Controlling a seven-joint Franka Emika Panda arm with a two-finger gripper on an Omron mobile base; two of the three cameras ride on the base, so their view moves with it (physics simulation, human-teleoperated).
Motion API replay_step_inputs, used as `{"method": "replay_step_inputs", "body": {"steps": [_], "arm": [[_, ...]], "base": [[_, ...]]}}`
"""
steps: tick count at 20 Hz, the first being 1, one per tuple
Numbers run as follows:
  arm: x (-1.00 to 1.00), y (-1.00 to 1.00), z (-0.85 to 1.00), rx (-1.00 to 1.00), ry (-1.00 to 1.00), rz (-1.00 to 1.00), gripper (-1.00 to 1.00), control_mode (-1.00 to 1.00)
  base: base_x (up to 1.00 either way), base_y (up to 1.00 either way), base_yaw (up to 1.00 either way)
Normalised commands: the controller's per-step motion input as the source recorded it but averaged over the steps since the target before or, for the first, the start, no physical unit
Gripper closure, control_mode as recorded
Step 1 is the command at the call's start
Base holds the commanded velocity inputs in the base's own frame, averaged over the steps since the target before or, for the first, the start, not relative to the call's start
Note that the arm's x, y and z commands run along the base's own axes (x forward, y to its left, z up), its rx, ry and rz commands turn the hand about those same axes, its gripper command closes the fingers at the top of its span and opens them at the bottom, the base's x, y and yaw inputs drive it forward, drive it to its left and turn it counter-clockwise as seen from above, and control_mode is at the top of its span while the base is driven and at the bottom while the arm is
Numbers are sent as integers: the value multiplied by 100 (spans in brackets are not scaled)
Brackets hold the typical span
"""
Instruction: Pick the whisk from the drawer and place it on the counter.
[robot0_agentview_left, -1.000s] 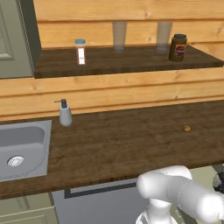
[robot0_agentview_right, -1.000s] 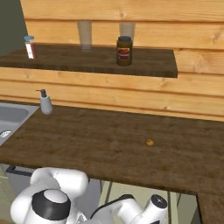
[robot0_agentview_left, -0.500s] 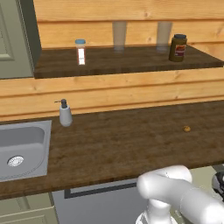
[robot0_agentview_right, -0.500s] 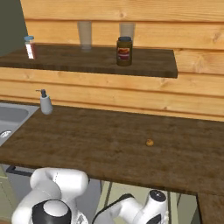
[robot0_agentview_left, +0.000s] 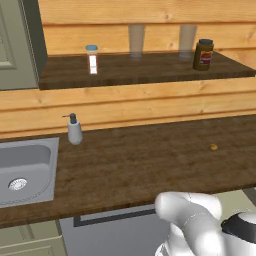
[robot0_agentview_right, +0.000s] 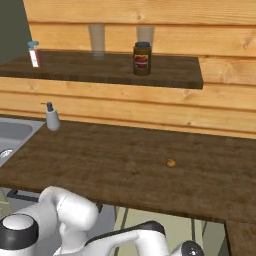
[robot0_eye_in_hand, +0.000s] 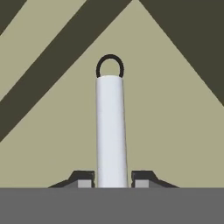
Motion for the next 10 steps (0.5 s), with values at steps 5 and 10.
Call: {"method": "replay_step_inputs", "body": {"steps": [5, 10], "arm": [[37, 51, 100, 1, -20, -2, 100, -100], [90, 88, 100, 0, -11, -7, 100, -100]], "base": [[0, 0, 0], [0, 0, 0]]}}
